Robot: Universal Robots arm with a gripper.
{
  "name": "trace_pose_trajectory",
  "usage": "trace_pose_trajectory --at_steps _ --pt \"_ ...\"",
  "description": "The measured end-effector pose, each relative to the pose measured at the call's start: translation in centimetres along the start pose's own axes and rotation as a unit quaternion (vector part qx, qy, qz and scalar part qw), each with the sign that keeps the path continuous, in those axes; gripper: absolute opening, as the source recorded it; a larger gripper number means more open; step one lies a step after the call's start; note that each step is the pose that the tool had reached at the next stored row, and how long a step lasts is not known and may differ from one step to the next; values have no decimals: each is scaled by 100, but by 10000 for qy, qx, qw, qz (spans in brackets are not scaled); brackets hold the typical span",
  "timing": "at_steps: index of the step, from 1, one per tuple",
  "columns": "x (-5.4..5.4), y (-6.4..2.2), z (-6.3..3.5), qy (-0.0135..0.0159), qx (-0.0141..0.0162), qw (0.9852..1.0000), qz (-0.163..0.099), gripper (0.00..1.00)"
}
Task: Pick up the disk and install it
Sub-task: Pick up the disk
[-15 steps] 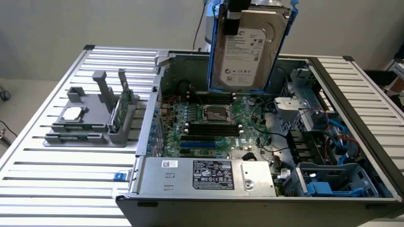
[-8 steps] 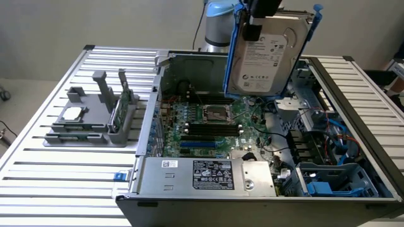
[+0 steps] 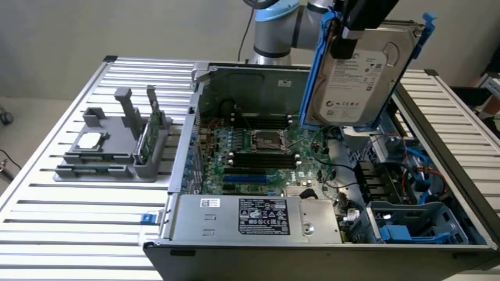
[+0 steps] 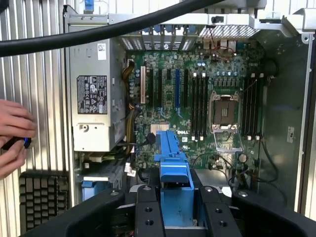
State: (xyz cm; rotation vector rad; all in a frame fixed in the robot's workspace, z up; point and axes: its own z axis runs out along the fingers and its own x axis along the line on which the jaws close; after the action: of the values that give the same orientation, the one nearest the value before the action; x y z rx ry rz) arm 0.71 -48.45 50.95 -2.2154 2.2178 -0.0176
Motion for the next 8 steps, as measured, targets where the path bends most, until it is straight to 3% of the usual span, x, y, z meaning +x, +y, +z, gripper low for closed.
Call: trace_pose_trajectory --at_steps 8 --pt "187 -264 4 -2 0 10000 0 33"
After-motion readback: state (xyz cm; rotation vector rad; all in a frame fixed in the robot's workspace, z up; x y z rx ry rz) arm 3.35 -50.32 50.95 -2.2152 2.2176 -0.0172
